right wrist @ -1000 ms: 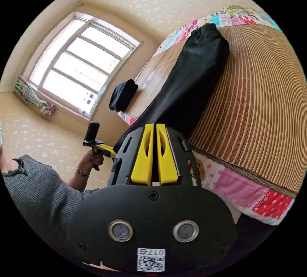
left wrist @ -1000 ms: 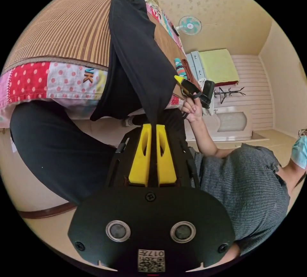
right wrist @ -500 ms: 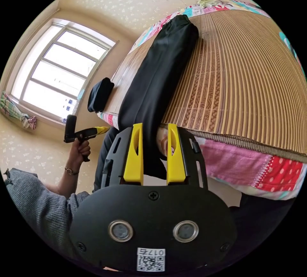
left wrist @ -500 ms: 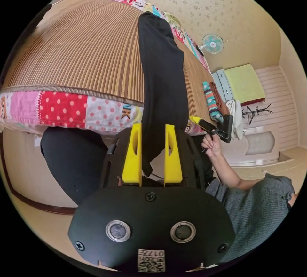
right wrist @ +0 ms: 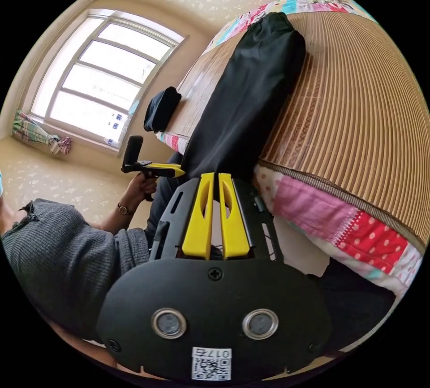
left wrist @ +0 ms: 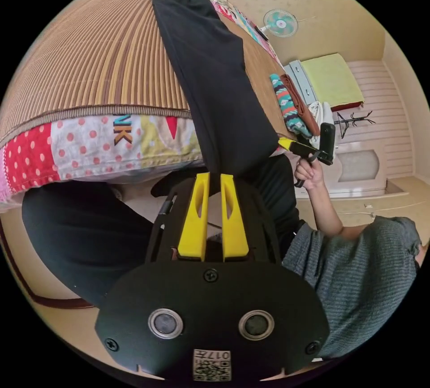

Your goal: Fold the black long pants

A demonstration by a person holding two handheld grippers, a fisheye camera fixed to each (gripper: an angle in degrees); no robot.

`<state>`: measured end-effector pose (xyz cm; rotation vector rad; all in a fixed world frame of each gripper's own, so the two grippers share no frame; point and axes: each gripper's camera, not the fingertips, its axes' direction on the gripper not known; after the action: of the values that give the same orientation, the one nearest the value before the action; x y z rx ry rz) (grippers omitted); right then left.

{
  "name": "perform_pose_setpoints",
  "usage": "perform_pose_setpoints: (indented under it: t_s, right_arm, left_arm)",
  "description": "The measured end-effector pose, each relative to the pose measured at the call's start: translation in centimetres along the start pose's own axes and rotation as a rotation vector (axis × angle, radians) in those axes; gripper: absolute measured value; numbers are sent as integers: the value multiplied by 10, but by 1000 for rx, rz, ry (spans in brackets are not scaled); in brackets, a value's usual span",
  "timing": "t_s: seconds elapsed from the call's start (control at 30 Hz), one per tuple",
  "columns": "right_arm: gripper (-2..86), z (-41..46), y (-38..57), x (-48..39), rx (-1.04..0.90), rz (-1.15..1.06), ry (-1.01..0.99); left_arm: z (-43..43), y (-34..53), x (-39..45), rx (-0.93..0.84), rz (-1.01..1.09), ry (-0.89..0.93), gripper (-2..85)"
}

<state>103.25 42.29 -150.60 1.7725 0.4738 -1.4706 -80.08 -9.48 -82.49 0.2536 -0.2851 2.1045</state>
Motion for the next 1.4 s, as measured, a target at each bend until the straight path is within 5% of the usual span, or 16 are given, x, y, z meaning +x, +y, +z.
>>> perform_pose_setpoints:
  t_s: [0.17, 0.33, 0.63, 0.73, 1.0, 1.2, 1.4]
  right_arm:
    - [119, -50, -15, 45, 107, 118, -45]
    - [146, -49, -66, 78, 96, 184, -136]
    - [80, -18, -146, 100, -20, 271, -204]
    - [36, -26, -145, 96, -11, 292, -207]
    - [8, -187, -92, -48, 286, -98, -553]
    - [4, -316, -73, -205, 426, -533, -443]
    - [3, -390, -60, -295, 569, -588, -336]
  left_arm:
    - [-45, -14, -46, 257, 26, 303, 130]
    - [-63, -68, -78, 297, -77, 139, 169]
    - [-31, -134, -84, 73, -161, 208, 77]
    - [-53, -117, -72, 175, -32, 283, 47]
    - [-205, -33, 61, 485, 444, 536, 39]
    - [-328, -4, 211, 678, 793, 520, 40]
    - [-377, 2, 298, 823, 891, 480, 40]
